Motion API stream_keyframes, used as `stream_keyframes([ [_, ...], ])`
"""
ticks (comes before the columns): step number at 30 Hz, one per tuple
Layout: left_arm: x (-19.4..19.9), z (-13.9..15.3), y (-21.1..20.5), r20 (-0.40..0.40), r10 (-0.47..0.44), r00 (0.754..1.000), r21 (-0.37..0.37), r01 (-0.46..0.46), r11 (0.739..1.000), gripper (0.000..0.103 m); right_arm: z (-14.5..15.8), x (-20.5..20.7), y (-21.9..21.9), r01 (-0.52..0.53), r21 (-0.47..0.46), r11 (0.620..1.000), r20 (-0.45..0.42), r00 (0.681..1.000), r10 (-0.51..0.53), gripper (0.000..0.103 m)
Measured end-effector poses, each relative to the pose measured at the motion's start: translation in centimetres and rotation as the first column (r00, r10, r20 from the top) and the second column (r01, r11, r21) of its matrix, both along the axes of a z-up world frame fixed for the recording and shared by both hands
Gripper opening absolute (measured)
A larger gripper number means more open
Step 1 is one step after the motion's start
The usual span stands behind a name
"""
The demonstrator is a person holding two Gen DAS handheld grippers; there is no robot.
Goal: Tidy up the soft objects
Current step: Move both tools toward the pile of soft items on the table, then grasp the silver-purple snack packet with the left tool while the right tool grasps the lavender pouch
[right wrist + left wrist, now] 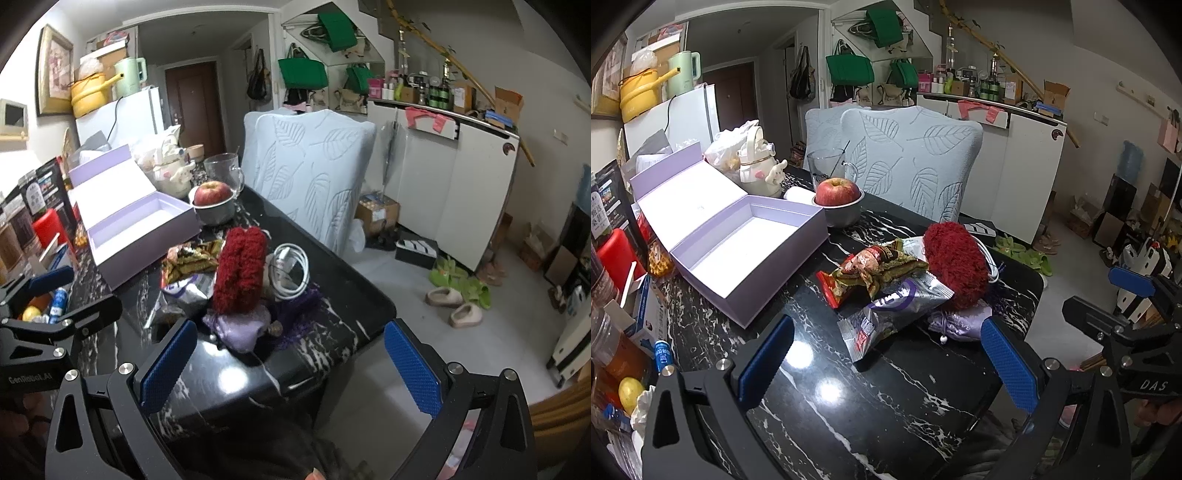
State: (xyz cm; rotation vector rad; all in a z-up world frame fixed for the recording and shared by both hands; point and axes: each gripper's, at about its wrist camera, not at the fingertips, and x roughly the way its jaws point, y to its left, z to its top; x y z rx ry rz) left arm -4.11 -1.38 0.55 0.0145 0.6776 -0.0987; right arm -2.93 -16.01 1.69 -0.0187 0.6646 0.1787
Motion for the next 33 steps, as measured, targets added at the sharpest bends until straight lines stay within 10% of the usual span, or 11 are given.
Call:
stream_keyframes([
  [33, 2.3, -4.5, 1.0, -0.129, 0.013, 0.992, -0.061, -0.021, 0.998, 0.103, -6.0, 2.8, -1.3, -0.038, 0.067, 0.997, -0.137, 0.99, 0.046, 0.103],
])
